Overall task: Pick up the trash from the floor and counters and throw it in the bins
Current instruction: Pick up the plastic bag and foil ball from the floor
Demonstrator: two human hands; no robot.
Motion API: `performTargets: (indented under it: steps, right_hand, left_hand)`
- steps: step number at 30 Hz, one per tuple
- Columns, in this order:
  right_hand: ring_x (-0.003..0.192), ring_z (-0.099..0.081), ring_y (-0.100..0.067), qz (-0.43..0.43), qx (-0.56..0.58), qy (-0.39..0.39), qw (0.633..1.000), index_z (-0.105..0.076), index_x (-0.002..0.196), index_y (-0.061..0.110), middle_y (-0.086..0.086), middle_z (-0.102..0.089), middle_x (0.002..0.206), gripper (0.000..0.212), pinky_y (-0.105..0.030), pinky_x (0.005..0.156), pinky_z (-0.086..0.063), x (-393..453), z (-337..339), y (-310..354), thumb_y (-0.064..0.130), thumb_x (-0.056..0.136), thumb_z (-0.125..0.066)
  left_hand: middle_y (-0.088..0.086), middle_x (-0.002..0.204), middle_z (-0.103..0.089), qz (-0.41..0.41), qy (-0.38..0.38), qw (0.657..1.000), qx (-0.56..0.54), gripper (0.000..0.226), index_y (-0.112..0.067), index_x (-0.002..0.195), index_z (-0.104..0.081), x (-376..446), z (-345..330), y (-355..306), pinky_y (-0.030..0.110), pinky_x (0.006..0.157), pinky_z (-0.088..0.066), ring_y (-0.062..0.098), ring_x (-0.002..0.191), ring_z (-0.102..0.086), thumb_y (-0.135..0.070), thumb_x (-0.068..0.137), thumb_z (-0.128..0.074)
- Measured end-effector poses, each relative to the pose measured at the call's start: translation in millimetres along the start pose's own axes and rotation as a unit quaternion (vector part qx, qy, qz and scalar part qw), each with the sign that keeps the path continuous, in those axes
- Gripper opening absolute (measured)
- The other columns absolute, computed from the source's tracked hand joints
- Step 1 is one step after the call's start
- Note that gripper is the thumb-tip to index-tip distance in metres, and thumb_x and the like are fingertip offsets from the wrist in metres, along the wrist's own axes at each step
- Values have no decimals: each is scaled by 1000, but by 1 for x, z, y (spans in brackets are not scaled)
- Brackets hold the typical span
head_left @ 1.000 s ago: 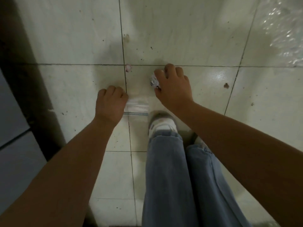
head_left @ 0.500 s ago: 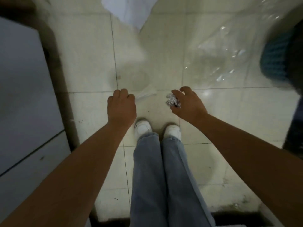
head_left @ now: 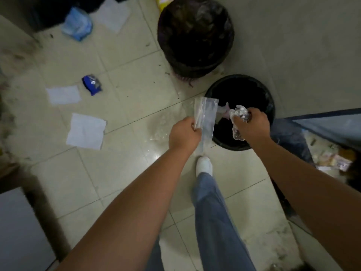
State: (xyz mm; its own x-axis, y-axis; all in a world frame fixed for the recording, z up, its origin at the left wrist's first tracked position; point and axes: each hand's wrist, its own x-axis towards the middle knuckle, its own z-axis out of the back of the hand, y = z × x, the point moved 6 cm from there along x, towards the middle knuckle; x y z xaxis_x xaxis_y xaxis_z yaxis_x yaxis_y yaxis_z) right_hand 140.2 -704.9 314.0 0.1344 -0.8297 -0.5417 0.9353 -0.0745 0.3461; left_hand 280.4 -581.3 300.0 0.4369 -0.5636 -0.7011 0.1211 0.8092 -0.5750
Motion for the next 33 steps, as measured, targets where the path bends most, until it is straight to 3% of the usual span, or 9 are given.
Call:
performTargets:
  steps: [2,3,5,7,9,13,18,27,33]
  right_hand:
    - [113,-51,-41,-20,-5,-2,1000,-49,119,-6,-28,-54,122,49,-41,94,-42,27,22,-25,31,89,-57]
    - [114,-50,-42,-27,-1,2,1000,-48,122,-6,-28,-54,124,51,-41,95,-42,39,30,-37,33,89,-57]
    - [118,-50,-41,-48,23,11,999,-44,127,-2,-27,-53,128,60,-43,98,-41,61,40,-58,40,86,-57]
    - [124,-46,-40,-61,46,29,997,-38,133,0,-27,-47,135,65,-44,103,-39,75,41,-72,39,86,-58]
    - [133,-35,-38,-59,39,63,996,-27,141,2,-23,-35,146,64,-43,109,-32,83,33,-82,30,91,-55]
    - [140,-24,-36,-21,-4,104,994,-24,143,5,-21,-28,150,61,-42,116,-24,78,10,-84,29,93,-49]
    - [146,-6,-31,57,-109,126,984,-22,145,12,-10,-17,157,59,-49,119,-12,53,-20,-62,38,95,-40]
    - [147,2,-30,137,-231,151,951,-6,148,18,-10,-1,160,62,-49,120,-5,25,-88,24,43,96,-29]
    - [147,-2,-29,78,-153,109,979,-9,148,17,-10,-6,159,63,-48,120,-6,-33,-166,91,47,96,-27]
  left_hand:
    - [0,70,-50,35,12,999,-16,42,-29,58,-33,17,-31,-26,19,51,-32,19,81,-49,-12,91,-54]
    - [1,72,-52,44,17,999,-17,37,-27,61,-39,25,-47,-39,23,54,-34,20,82,-51,-12,91,-54]
    - [11,99,-65,57,34,998,4,8,-12,93,-61,38,-74,-63,29,71,-44,27,98,-59,-15,92,-54]
    - [15,129,-59,62,66,995,39,39,-3,131,-48,51,-96,-78,34,94,-46,29,120,-54,-19,95,-53]
    - [16,142,-48,60,93,989,93,50,-6,142,-34,58,-110,-83,36,105,-40,30,131,-45,-21,97,-49]
    - [14,146,-42,14,93,958,270,46,-11,143,-36,59,-104,-73,37,109,-36,30,136,-37,-19,98,-42]
    - [8,161,-5,-48,49,869,490,51,-15,151,-13,57,-56,-45,37,123,-6,26,149,3,-27,103,-27]
    - [9,161,7,-30,-4,823,567,56,-16,151,-1,58,60,42,41,122,2,27,148,11,-33,103,-23]
    - [13,160,12,-53,-2,801,597,63,-14,151,7,58,147,116,45,121,2,29,148,12,-40,101,-22]
